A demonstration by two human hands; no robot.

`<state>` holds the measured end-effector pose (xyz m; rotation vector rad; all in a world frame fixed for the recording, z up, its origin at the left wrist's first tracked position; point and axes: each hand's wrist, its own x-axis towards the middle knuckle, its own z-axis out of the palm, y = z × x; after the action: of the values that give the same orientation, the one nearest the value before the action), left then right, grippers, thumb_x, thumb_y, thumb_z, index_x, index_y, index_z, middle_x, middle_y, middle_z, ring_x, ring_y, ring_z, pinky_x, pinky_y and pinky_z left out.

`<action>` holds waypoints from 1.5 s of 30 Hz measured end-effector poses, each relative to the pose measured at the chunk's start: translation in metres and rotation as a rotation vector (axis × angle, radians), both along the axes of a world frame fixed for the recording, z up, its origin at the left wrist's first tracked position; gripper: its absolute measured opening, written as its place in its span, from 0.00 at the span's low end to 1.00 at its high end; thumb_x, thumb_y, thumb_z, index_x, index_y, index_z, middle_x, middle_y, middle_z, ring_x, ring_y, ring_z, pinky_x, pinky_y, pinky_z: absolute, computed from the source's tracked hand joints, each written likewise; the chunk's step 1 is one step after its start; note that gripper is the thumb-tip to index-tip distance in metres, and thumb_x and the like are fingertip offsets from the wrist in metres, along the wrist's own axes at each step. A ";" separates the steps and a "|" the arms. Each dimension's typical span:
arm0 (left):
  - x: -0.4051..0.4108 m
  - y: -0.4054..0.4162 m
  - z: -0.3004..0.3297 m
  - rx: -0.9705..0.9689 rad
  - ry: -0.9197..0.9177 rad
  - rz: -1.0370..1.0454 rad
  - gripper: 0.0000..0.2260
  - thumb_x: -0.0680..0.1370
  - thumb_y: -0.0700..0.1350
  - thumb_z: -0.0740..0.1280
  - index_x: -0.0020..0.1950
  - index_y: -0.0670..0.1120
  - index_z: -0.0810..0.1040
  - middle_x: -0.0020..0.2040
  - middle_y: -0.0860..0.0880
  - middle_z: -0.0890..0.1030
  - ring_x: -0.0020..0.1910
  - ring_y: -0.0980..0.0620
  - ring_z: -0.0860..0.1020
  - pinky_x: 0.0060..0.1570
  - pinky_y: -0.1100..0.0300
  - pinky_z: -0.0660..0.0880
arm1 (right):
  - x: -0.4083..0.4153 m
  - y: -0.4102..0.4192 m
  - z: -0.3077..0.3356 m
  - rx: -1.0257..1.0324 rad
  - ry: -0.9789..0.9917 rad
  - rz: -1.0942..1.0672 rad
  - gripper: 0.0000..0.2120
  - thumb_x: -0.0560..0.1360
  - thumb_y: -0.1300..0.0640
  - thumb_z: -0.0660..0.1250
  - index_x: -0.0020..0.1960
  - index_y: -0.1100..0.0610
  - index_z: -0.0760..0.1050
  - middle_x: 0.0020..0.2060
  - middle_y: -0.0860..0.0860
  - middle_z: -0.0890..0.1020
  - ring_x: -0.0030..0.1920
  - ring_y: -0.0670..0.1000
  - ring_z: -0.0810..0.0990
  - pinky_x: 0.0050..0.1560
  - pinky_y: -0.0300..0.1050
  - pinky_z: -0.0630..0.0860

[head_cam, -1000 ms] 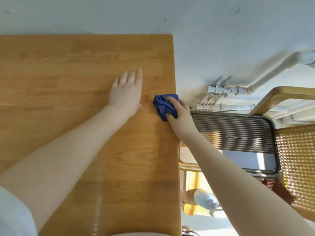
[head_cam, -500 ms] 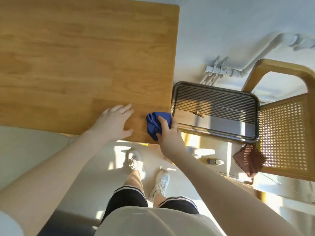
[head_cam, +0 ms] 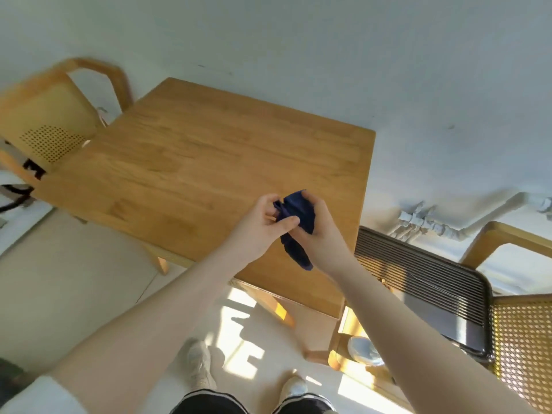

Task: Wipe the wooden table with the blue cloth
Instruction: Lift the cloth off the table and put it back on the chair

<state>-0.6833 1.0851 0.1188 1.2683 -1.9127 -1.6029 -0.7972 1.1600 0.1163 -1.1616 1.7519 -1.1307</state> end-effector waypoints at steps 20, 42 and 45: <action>0.412 -0.300 0.027 -0.010 0.262 0.340 0.05 0.74 0.36 0.68 0.41 0.42 0.73 0.57 0.52 0.77 0.56 0.61 0.76 0.50 0.69 0.74 | 0.279 -0.368 0.050 0.024 0.145 0.372 0.07 0.77 0.55 0.62 0.41 0.55 0.73 0.24 0.52 0.76 0.26 0.55 0.72 0.23 0.44 0.68; 0.655 -0.723 -0.034 -0.006 -0.284 -0.240 0.13 0.70 0.53 0.69 0.47 0.45 0.78 0.41 0.46 0.81 0.41 0.49 0.78 0.44 0.56 0.74 | 0.537 -0.775 0.023 0.322 -0.427 0.432 0.06 0.78 0.60 0.61 0.48 0.57 0.76 0.42 0.54 0.82 0.43 0.52 0.81 0.42 0.43 0.79; 0.681 -0.774 -0.045 -0.083 -0.456 -0.394 0.05 0.73 0.44 0.67 0.40 0.44 0.75 0.34 0.50 0.75 0.34 0.51 0.74 0.37 0.61 0.69 | 0.552 -0.818 0.025 0.291 -0.425 0.358 0.07 0.78 0.59 0.61 0.51 0.59 0.76 0.45 0.58 0.81 0.47 0.56 0.80 0.47 0.49 0.76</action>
<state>-0.0027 0.3106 0.0740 1.3751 -2.6174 -1.4685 -0.2449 0.3422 0.1418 -0.9275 1.2693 -0.8019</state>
